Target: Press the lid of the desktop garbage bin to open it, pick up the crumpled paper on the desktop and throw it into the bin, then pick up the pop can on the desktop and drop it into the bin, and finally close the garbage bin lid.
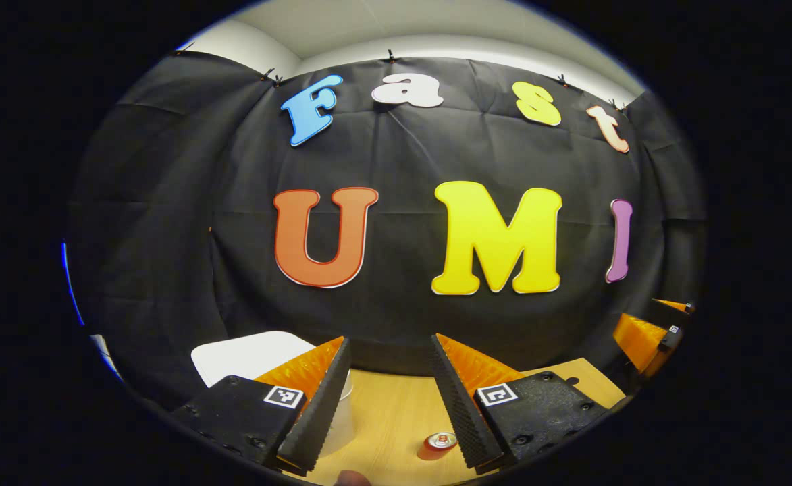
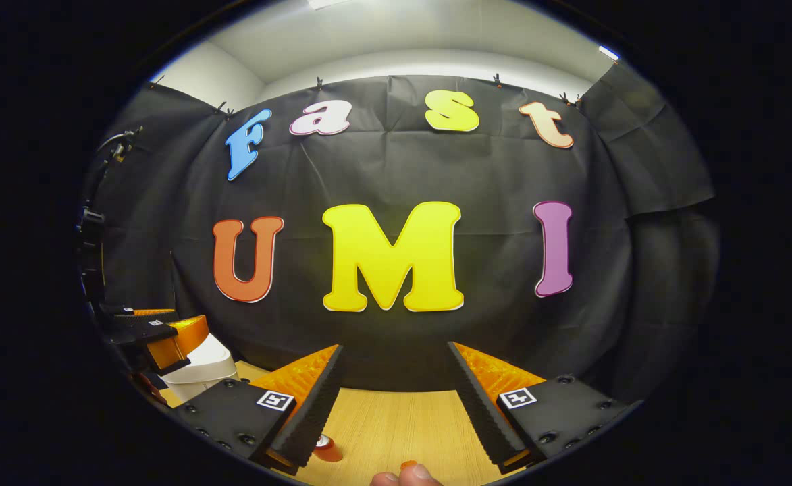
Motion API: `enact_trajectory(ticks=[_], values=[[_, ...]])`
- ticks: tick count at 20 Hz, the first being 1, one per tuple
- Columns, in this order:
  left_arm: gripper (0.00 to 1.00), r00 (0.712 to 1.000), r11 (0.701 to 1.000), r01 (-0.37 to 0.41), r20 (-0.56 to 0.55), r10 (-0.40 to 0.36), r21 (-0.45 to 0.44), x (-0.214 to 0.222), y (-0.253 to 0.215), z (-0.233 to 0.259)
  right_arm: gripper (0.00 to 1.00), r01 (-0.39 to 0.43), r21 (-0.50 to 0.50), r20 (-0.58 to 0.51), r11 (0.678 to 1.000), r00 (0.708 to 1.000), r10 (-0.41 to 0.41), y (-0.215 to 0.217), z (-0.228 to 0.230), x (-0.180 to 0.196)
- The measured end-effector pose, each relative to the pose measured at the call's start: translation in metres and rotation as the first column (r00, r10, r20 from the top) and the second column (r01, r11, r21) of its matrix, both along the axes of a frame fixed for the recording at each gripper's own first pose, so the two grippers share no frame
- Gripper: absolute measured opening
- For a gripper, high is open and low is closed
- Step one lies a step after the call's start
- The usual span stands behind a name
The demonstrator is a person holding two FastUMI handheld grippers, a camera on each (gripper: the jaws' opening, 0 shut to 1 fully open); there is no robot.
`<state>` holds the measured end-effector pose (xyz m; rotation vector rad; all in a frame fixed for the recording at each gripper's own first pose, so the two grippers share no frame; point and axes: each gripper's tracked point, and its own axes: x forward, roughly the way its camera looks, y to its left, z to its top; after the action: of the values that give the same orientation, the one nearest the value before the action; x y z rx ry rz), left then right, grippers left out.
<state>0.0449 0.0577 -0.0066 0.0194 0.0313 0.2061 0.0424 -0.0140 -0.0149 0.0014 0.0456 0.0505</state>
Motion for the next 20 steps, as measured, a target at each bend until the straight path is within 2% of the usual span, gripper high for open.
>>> enact_trajectory(ticks=[6,10,11,12,13,14,15,20], values=[[0.61,0.988,0.991,-0.132,-0.089,0.130,-0.019,0.014,0.054,-0.027,0.94,-0.038,0.003,-0.035,0.999,0.999,0.038,0.008,-0.011,0.012],[0.43,0.964,0.973,-0.228,-0.152,0.219,-0.039,0.015,0.087,-0.054,0.94,-0.053,-0.012,-0.039,0.999,0.998,0.052,0.012,-0.013,0.016],[0.45,0.957,0.969,-0.246,-0.169,0.237,-0.035,0.015,0.095,-0.060,0.94,-0.056,-0.019,-0.041,0.998,0.998,0.055,0.012,-0.013,0.016],[0.33,0.948,0.963,-0.267,-0.188,0.257,-0.028,0.014,0.103,-0.066,0.93,-0.058,-0.027,-0.043,0.998,0.997,0.057,0.013,-0.014,0.016],[0.34,0.940,0.959,-0.283,-0.207,0.272,-0.026,0.014,0.110,-0.073,0.94,-0.062,-0.036,-0.047,0.997,0.997,0.060,0.014,-0.016,0.018],[0.24,0.930,0.954,-0.301,-0.228,0.288,-0.023,0.013,0.114,-0.079,0.94,-0.066,-0.043,-0.053,0.997,0.997,0.064,0.015,-0.019,0.018],[0.18,0.926,0.952,-0.306,-0.238,0.292,-0.023,0.014,0.117,-0.082,0.94,-0.069,-0.048,-0.059,0.996,0.996,0.066,0.016,-0.021,0.019],[0.12,0.913,0.943,-0.333,-0.256,0.317,-0.021,0.014,0.126,-0.089,0.94,-0.087,-0.055,-0.066,0.995,0.994,0.084,0.022,-0.025,0.018]])
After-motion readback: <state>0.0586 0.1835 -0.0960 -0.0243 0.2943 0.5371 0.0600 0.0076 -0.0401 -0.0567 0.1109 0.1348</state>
